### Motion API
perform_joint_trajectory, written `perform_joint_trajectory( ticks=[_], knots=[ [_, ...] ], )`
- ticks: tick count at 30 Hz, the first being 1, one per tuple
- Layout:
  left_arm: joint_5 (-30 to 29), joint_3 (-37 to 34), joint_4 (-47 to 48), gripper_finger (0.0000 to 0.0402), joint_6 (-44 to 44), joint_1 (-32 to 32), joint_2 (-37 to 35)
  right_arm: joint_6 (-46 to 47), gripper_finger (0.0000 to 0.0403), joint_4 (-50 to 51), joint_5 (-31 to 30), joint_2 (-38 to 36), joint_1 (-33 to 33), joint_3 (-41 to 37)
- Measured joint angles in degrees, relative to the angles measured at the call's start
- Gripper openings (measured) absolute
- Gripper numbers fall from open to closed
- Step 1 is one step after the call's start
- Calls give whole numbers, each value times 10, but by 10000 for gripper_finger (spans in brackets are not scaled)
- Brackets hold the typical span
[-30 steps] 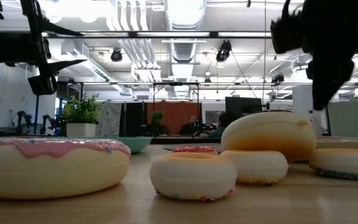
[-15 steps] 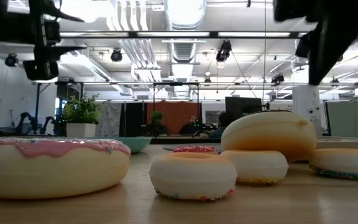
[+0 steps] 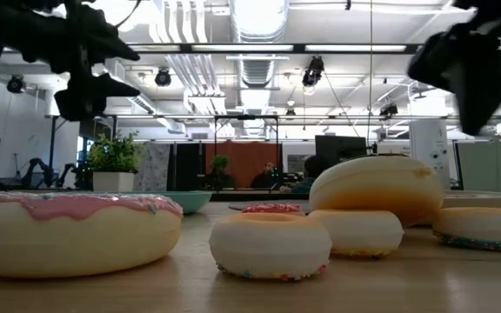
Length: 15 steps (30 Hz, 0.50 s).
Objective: Pick & Place donuts
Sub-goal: Put the small blue doughnut on the brown plate
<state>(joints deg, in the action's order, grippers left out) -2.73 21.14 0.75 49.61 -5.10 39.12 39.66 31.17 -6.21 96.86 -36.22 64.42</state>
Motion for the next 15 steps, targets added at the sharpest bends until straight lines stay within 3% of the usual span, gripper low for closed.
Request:
perform_joint_trajectory(
  ticks=[6,12,15],
  knots=[
    [21,-3,1,201,2,0,9,7,206,-49,19,39,-4,-5],
    [23,-5,3,201,1,0,8,5,190,-45,-15,97,-7,34],
    [30,-6,4,201,1,0,8,12,183,10,-13,127,-13,64]
  ],
)
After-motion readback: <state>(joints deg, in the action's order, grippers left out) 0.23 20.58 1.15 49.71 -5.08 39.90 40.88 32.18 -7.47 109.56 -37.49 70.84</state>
